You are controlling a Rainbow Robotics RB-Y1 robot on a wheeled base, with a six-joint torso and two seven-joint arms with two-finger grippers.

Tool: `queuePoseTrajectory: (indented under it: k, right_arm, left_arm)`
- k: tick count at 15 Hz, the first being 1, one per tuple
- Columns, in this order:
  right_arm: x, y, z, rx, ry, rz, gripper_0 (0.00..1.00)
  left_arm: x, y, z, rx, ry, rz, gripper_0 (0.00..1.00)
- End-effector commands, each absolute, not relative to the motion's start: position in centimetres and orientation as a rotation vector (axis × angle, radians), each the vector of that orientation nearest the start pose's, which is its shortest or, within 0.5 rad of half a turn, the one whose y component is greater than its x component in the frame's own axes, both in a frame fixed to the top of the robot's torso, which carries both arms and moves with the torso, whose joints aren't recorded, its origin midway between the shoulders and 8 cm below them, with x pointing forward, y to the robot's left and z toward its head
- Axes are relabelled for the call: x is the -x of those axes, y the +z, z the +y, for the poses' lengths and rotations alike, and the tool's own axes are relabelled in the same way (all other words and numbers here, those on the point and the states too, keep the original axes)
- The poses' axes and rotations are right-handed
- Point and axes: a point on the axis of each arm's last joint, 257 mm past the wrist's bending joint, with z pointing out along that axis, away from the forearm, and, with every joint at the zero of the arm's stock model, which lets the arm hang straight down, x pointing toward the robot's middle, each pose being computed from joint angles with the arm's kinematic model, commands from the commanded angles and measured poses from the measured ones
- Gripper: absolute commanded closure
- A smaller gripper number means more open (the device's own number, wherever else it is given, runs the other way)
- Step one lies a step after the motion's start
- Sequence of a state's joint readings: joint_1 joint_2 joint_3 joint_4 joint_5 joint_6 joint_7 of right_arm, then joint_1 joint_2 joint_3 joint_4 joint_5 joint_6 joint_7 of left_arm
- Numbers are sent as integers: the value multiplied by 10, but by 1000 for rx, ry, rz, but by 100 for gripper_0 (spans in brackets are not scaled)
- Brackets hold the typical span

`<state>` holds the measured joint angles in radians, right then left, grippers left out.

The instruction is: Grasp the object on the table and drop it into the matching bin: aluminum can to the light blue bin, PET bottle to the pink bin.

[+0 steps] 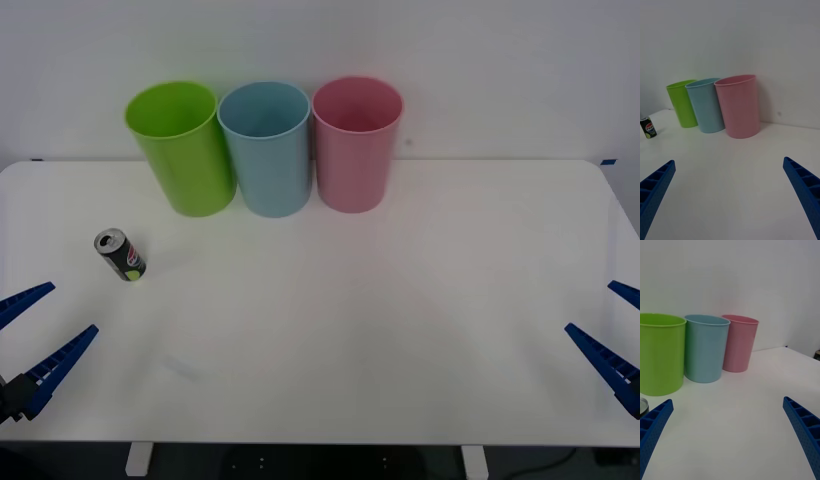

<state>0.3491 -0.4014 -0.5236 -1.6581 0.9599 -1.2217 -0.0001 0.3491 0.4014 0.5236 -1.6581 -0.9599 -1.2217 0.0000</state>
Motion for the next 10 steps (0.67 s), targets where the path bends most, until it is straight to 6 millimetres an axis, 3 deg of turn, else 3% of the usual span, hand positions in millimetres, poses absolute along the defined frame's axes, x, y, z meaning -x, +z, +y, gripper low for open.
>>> queuePoseTrajectory:
  k: [1,2,6,10]
  right_arm:
    - [-342,-169,-330,465,567,1441,0]
    - [-342,-169,-330,465,567,1441,0]
    - [-342,-169,-330,465,567,1441,0]
    - [-342,-169,-330,465,567,1441,0]
  left_arm:
    - [-342,-169,330,-465,-567,1441,0]
    - [-338,-176,335,-430,-570,1455,0]
    - [-333,-170,342,-401,-581,1443,0]
    - [-337,-179,348,-366,-550,1470,0]
